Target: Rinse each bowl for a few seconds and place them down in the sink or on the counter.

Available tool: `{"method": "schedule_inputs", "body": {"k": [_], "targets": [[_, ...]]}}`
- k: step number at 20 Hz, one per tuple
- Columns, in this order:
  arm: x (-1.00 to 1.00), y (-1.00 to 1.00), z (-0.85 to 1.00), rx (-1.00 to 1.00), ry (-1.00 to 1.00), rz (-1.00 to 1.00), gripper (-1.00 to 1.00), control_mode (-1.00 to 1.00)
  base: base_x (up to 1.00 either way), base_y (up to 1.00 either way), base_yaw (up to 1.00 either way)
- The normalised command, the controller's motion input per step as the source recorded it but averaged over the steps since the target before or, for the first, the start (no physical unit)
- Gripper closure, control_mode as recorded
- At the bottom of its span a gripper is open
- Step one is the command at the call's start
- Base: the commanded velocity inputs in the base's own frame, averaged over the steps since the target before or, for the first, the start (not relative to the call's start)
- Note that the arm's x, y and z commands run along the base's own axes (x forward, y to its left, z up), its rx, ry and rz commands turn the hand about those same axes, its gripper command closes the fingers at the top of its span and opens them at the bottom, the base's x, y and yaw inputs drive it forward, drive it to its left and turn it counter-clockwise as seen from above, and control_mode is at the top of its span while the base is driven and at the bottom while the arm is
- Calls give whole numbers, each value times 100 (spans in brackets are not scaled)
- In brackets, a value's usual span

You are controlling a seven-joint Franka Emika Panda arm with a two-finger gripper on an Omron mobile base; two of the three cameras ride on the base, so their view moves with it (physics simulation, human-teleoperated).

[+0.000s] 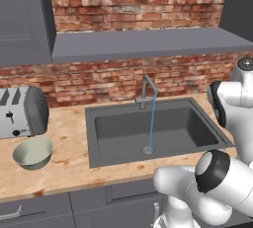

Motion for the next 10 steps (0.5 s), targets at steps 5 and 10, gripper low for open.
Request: {"method": "schedule_inputs", "body": {"k": [5, 10], "targets": [[-6, -15, 1, -10, 12, 2, -100, -100, 0, 0, 0], [0, -11, 0, -6, 11, 4, -100, -100, 0, 0, 0]]}}
